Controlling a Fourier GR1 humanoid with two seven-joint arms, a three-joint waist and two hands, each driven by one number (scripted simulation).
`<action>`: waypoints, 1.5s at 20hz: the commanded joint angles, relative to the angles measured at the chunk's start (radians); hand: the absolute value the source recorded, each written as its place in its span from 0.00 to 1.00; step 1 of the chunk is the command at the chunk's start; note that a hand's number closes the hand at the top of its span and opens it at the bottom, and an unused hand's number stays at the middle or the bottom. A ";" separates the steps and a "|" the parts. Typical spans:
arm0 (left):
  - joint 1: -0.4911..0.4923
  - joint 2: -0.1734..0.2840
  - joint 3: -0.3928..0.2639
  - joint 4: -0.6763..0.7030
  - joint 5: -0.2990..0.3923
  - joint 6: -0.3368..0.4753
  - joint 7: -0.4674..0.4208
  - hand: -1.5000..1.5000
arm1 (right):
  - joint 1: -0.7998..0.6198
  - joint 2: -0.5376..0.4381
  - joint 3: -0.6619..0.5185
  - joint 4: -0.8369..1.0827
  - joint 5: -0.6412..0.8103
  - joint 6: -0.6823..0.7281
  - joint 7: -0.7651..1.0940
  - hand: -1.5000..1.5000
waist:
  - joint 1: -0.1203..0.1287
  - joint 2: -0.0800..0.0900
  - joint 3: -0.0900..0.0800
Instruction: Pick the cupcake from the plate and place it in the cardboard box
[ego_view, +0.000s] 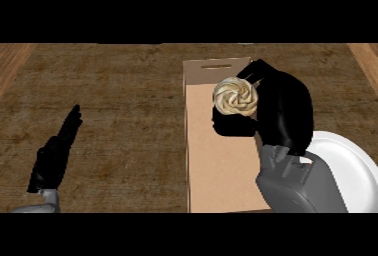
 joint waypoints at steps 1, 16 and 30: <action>0.029 -0.017 -0.024 -0.058 -0.005 -0.006 0.034 0.50 | -0.075 0.002 -0.114 0.236 -0.035 -0.072 -0.061 1.00 | 0.003 0.001 0.001; 0.038 -0.047 -0.043 -0.094 -0.033 0.001 0.058 0.50 | -0.103 0.002 -0.078 0.626 -0.178 -0.662 -0.195 0.00 | 0.008 0.001 0.002; 0.017 -0.028 0.008 -0.006 -0.030 0.004 -0.002 0.50 | 0.177 -0.035 -0.262 0.102 -0.309 -0.877 -0.292 0.00 | -0.038 -0.007 0.001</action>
